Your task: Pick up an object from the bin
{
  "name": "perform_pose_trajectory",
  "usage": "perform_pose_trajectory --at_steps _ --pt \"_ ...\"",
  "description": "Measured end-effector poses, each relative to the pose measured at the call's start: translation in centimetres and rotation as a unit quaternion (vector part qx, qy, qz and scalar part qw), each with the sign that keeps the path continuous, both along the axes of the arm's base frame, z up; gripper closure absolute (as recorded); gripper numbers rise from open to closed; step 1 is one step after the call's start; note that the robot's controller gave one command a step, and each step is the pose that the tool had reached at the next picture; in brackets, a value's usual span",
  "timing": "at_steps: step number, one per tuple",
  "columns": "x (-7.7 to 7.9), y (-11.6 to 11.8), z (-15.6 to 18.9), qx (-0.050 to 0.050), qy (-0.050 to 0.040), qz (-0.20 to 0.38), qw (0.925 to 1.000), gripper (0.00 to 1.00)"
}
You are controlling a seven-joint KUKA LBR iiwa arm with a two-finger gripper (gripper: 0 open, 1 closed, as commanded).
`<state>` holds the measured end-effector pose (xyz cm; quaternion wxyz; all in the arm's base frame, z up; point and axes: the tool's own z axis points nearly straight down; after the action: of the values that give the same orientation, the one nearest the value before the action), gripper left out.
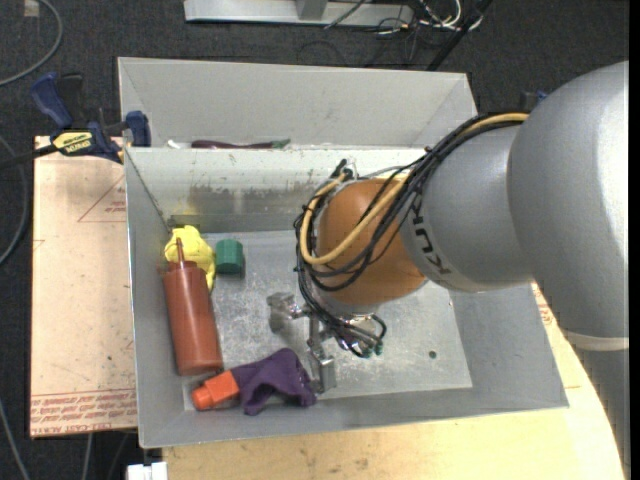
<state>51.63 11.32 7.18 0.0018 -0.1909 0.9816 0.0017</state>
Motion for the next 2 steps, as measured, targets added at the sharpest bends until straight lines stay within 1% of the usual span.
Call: perform_pose_trajectory --at_steps 1,2 --pt "-1.06 0.62 -0.14 0.000 -0.0027 0.030 0.9995 1.00" --pt "-1.06 0.62 -0.15 0.000 -0.0028 0.030 0.9996 1.00"
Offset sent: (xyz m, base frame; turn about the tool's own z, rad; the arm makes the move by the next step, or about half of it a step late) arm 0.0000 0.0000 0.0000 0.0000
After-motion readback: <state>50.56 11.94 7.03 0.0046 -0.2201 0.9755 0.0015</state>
